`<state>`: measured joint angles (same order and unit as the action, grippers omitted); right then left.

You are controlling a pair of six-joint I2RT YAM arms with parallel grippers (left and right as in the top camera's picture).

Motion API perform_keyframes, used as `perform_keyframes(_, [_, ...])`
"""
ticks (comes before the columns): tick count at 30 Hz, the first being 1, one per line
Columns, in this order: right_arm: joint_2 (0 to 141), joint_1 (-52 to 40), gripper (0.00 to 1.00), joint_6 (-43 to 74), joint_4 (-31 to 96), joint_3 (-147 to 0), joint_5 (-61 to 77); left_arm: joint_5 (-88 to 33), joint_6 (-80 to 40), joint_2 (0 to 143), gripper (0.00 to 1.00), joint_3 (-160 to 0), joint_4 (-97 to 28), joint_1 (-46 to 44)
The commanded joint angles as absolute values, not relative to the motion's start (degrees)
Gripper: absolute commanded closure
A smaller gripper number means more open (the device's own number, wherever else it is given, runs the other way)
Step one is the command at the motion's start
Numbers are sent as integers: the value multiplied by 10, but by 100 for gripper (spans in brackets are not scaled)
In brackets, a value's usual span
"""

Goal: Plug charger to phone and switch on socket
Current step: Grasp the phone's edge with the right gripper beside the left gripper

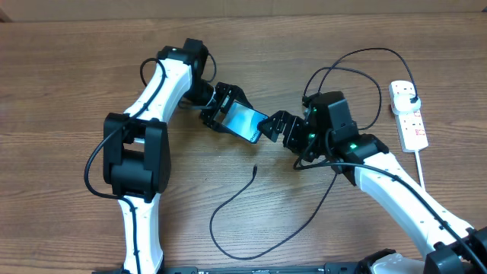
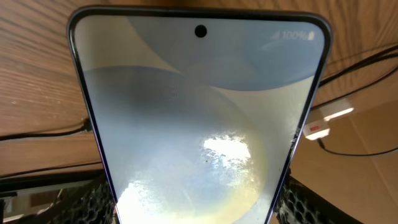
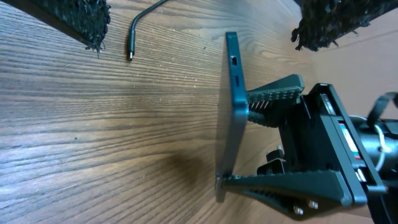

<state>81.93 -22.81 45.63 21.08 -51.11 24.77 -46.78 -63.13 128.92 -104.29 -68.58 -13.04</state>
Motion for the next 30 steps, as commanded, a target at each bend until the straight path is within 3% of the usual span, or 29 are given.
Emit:
perform_keyframes(1, [820,-247,0,460,211,-525,203,-506,-648,1293,96,-1059,-687,-149])
perform_keyframes(16, [821,-254,4,461,219,-513,165,-537,-648,1293,96,-1059,-689,-200])
perform_keyframes(21, [821,-254,21,461,218,-513,165,-541,-648,1293,96,-1059,-690,-204])
perform_keyframes(25, [821,-254,41,460,218,-513,165,-541,-649,1293,96,-1059,-690,-209])
perform_keyframes(30, [824,-254,44,460,222,-513,159,-542,-650,1293,96,-1059,-690,-218])
